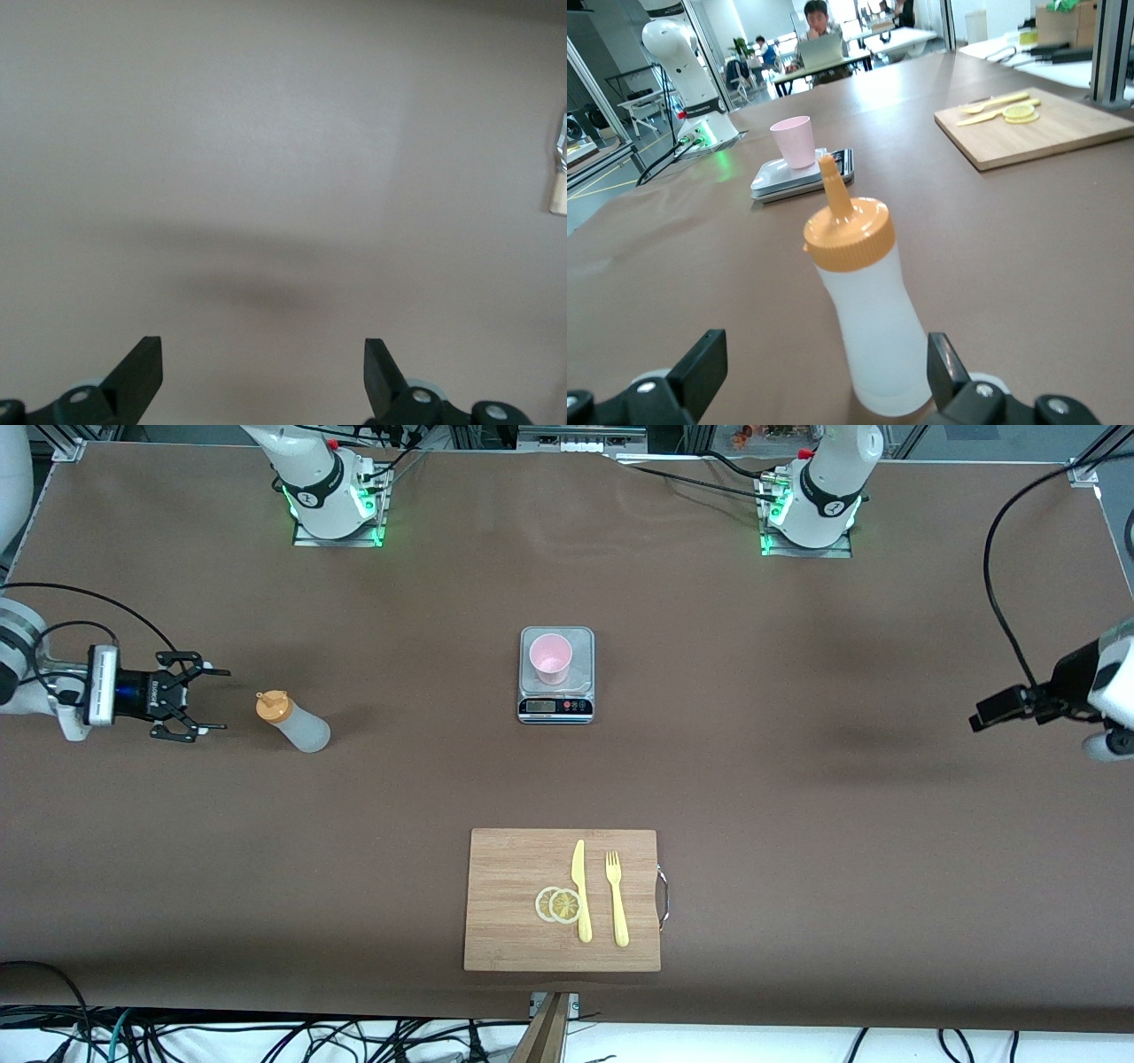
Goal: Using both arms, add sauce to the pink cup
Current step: 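Grasp the white sauce bottle with the right gripper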
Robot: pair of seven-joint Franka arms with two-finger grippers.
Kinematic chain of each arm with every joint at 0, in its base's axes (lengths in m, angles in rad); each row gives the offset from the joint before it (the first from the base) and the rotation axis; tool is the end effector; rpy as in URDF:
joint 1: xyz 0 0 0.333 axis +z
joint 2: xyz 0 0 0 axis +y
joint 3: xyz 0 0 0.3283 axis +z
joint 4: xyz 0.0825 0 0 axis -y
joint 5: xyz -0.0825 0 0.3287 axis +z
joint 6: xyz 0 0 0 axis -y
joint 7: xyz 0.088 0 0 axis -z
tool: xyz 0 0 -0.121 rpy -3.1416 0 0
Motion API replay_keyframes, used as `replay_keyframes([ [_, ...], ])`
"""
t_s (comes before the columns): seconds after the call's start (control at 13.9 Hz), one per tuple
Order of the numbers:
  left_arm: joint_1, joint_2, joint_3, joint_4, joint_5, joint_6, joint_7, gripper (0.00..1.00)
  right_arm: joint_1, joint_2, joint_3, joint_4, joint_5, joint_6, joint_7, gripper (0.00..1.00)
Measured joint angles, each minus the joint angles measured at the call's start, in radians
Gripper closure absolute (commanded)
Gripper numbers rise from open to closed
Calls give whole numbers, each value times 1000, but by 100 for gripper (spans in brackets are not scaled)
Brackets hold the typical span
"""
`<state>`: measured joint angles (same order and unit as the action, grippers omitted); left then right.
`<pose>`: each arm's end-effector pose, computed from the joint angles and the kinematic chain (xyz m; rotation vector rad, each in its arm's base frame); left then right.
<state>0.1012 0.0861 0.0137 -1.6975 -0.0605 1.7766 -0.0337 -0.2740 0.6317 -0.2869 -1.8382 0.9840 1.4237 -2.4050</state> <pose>0.5335 0.0552 0.5428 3.0733 0.2481 -0.0071 0.4982 -0.1678 0.2362 -1.5623 -1.3123 -0.8012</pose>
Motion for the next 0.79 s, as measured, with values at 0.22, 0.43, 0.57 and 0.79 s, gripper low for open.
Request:
replay_keyframes([
  [0.22,-44,-89,40,2,0,-67,-3,0,4,56,5,0,49,0,-82,0],
  [0.43,-48,-109,30,2,0,-101,-6,0,7,77,29,1,78,-1,-138,0],
  [0.57,-48,-108,12,3,0,-101,-13,0,10,80,47,1,105,-1,-168,0],
  [0.79,-47,-108,8,10,0,-101,-18,0,16,91,71,1,131,0,-186,0],
])
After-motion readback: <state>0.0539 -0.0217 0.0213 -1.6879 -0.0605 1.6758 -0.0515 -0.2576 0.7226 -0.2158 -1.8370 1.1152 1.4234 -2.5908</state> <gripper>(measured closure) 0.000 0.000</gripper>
